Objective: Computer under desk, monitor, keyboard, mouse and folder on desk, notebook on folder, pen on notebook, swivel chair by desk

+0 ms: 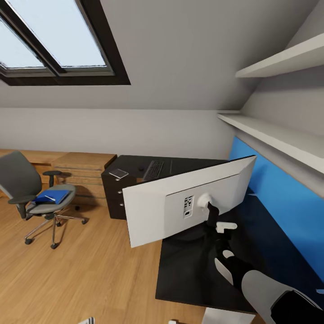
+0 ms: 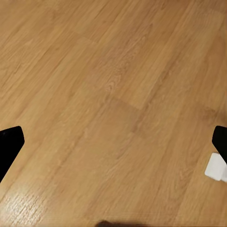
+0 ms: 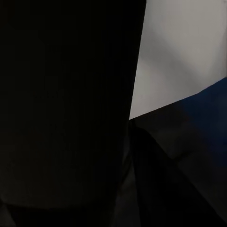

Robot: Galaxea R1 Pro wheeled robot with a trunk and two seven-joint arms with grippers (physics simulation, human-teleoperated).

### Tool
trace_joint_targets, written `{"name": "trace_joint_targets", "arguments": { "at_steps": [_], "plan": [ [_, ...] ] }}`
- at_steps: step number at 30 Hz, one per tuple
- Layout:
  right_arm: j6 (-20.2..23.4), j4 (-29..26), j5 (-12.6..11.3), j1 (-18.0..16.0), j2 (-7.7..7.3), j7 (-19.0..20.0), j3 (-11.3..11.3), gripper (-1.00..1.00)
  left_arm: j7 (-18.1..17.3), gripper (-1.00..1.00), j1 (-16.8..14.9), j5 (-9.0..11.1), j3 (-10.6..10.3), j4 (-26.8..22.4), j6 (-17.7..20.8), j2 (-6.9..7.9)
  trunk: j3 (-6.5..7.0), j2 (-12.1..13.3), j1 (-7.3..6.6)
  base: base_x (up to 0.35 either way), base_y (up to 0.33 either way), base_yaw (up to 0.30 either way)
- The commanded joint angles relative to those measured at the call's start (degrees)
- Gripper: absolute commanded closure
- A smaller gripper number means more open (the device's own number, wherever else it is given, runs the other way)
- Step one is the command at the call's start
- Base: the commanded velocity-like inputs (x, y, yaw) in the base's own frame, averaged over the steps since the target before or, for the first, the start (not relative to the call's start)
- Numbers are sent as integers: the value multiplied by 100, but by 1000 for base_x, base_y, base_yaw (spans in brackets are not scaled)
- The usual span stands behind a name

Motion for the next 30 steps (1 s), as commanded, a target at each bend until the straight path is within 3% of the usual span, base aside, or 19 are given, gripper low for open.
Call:
{"name": "trace_joint_targets", "arguments": {
  "at_steps": [1, 18, 20, 22, 24, 26, 29, 30],
  "plan": [
    [-55, 20, -199, -3, -9, -60, 115, 100, 18, -100, 2, 51, -7, -12, -5, 2, -8, -6, 2, 0, -206, 0],
    [-62, 20, -199, -3, -18, -68, 110, 100, 5, -100, 2, 64, 12, -39, -18, 27, -8, -6, 2, 50, -275, 0],
    [-59, 20, -199, -3, -18, -69, 109, 100, 12, -100, 2, 72, 30, -275, -2, 39, -8, -6, 2, 32, -49, 0],
    [-58, 19, -199, -3, -18, -69, 105, 100, 16, -100, 2, 87, 140, -826, 111, 65, -8, -6, 2, 13, -20, 0],
    [-58, 20, -199, -3, -18, -69, 103, 100, 19, -100, 2, 97, 362, -1472, 599, 71, -8, -6, 2, 5, -8, 0],
    [-58, 20, -199, -3, -18, -69, 102, 100, 33, -100, 3, 101, 519, -2199, 1466, 73, -8, -6, 2, 2, -3, 0],
    [-52, 20, -199, -3, -20, -69, 105, 100, 56, -100, 7, 109, 616, -3365, 2589, 74, -8, -6, 2, 1, -1, 0],
    [-51, 20, -199, -3, -19, -71, 104, 100, 61, -100, 8, 109, 621, -3462, 2664, 74, -8, -6, 2, 0, 0, 0]
  ]
}}
